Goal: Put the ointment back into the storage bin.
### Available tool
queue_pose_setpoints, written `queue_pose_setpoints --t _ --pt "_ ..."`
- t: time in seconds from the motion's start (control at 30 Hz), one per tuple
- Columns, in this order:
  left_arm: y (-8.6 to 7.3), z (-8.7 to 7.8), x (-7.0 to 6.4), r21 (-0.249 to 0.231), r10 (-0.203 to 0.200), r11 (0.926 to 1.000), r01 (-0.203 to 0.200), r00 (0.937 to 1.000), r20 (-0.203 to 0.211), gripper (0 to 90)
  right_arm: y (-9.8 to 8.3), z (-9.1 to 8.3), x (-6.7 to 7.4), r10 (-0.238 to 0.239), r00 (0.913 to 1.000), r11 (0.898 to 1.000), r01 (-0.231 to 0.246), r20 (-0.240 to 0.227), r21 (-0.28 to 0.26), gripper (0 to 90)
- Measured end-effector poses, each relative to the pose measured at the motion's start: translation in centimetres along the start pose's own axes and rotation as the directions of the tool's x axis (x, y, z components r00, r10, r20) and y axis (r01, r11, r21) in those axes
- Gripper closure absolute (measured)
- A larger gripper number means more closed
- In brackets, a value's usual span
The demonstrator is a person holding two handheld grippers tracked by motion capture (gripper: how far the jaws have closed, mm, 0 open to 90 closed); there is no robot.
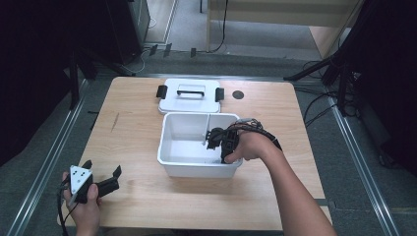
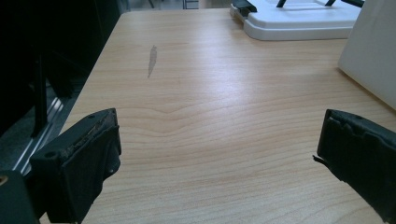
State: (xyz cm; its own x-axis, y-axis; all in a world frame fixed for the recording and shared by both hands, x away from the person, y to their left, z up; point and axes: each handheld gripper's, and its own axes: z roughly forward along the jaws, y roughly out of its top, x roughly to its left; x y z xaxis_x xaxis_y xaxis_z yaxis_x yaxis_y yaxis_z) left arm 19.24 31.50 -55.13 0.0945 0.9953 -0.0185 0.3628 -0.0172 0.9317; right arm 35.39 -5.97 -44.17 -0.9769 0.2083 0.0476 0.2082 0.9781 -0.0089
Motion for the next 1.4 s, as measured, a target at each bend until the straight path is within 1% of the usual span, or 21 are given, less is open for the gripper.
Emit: queue_pose_setpoints --t 0.1,0.17,0.67,0.73,0.8,0.83,0.87,0.97,1.0,1.1,1.13,1.2,1.4 --pt "0.0 0.0 0.0 0.000 0.001 1.0000 -0.001 1.0000 -0.001 0.4 0.0 0.0 0.0 0.008 1.0000 1.000 -0.008 -0.001 0.003 71.8" --pt "0.0 0.0 0.0 -0.001 0.000 1.0000 0.000 1.0000 0.000 0.4 0.0 0.0 0.0 0.003 1.0000 1.000 -0.003 -0.001 0.001 71.8" --pt "0.0 0.0 0.0 -0.001 0.000 1.0000 0.000 1.0000 -0.001 0.4 0.0 0.0 0.0 0.010 0.9999 1.000 -0.010 -0.006 -0.002 70.9" --pt "0.0 0.0 0.0 0.000 0.002 1.0000 -0.002 1.0000 -0.001 0.4 0.0 -0.1 0.0 0.009 0.9999 1.000 -0.009 -0.004 -0.001 71.8" --pt "0.0 0.0 0.0 -0.001 0.003 1.0000 -0.003 1.0000 -0.001 0.4 0.0 -0.2 0.0 0.010 0.9999 1.000 -0.010 0.001 0.000 76.2" --pt "0.0 0.0 0.0 0.000 0.002 1.0000 -0.002 1.0000 -0.001 0.4 -0.1 -0.3 0.0 0.006 1.0000 1.000 -0.006 0.002 -0.008 81.4" --pt "0.0 0.0 0.0 0.000 0.002 1.0000 -0.002 1.0000 0.000 0.4 -0.1 -0.3 0.0 0.006 1.0000 1.000 -0.006 0.002 -0.008 81.4" --pt "0.0 0.0 0.0 0.000 0.003 1.0000 -0.003 1.0000 -0.001 0.4 -0.2 -0.5 -0.1 0.013 0.9999 1.000 -0.013 0.003 -0.014 85.3" --pt "0.0 0.0 0.0 0.000 0.004 1.0000 -0.004 1.0000 -0.001 0.4 -0.3 -0.6 -0.1 0.008 1.0000 1.000 -0.008 0.005 -0.018 85.8" --pt "0.0 0.0 0.0 0.000 0.004 1.0000 -0.004 1.0000 -0.001 0.4 -0.4 -0.9 -0.1 0.018 0.9998 1.000 -0.018 0.006 -0.026 87.4" --pt "0.0 0.0 0.0 0.000 0.003 1.0000 -0.003 1.0000 -0.001 0.4 -0.4 -0.9 -0.1 0.007 0.9999 0.999 -0.007 0.007 -0.034 87.6" --pt "0.0 0.0 0.0 0.001 0.004 1.0000 -0.004 1.0000 -0.002 0.4 -0.5 -1.2 -0.1 0.017 0.9998 0.999 -0.017 0.012 -0.037 88.2" --pt "0.0 0.0 0.0 0.001 0.004 1.0000 -0.004 1.0000 -0.002 0.4 -0.9 -2.5 -0.2 0.029 0.9994 0.997 -0.027 0.018 -0.073 87.8"
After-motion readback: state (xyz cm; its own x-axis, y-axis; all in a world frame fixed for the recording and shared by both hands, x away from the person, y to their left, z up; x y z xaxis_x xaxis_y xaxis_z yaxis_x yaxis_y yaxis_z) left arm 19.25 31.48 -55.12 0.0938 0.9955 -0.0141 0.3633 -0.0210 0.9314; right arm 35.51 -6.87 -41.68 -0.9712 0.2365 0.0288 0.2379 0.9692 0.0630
